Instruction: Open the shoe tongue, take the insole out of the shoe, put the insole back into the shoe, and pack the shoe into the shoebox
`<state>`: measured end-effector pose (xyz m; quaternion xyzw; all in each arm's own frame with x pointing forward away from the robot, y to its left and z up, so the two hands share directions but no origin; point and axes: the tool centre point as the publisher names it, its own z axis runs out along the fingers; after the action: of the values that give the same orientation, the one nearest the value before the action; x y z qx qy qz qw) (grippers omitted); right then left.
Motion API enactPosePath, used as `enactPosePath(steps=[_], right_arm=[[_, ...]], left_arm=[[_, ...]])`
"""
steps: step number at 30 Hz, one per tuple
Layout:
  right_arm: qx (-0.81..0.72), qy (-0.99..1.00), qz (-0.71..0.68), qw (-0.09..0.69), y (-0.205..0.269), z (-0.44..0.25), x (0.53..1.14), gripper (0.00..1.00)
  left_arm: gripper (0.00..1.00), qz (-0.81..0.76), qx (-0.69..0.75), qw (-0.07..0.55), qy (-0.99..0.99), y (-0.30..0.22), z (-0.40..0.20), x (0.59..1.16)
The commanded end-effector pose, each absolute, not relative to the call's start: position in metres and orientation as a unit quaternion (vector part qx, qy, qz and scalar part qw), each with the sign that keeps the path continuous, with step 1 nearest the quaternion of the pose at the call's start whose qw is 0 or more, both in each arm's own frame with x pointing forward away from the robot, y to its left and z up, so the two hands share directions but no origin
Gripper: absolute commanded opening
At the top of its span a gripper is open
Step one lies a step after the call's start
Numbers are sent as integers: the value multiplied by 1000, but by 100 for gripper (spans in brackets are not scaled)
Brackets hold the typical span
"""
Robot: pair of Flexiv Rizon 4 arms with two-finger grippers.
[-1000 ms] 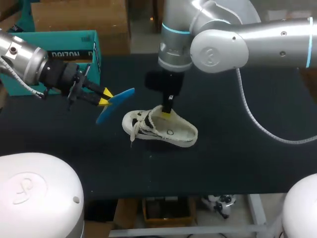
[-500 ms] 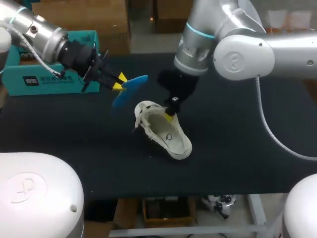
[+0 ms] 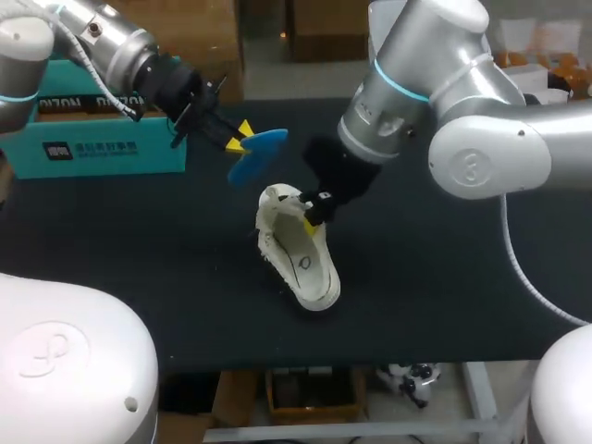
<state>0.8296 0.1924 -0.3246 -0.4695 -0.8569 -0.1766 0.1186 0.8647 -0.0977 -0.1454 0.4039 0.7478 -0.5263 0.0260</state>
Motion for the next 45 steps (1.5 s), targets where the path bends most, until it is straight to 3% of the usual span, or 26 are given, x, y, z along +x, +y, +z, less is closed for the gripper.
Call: enactPosePath(steps=[1, 17, 18, 19, 20, 45], right_arm=[[-492, -829, -253, 78, 194, -332, 824, 0], [-533, -795, -282, 71, 192, -346, 824, 0], [-534, -794, -282, 72, 191, -346, 824, 14], [-534, -793, -282, 73, 189, -347, 824, 49], [-535, -793, -281, 75, 188, -348, 824, 100], [-524, -803, -271, 83, 141, -299, 779, 100]], left_arm=[[0, -529, 433, -16, 730, -99, -147, 875], [0, -538, 447, -27, 715, -101, -153, 882], [0, -537, 447, -28, 715, -102, -154, 882], [0, -537, 447, -30, 715, -103, -155, 881], [0, -537, 447, -31, 715, -104, -155, 881], [0, -556, 432, -22, 710, -100, -144, 813]])
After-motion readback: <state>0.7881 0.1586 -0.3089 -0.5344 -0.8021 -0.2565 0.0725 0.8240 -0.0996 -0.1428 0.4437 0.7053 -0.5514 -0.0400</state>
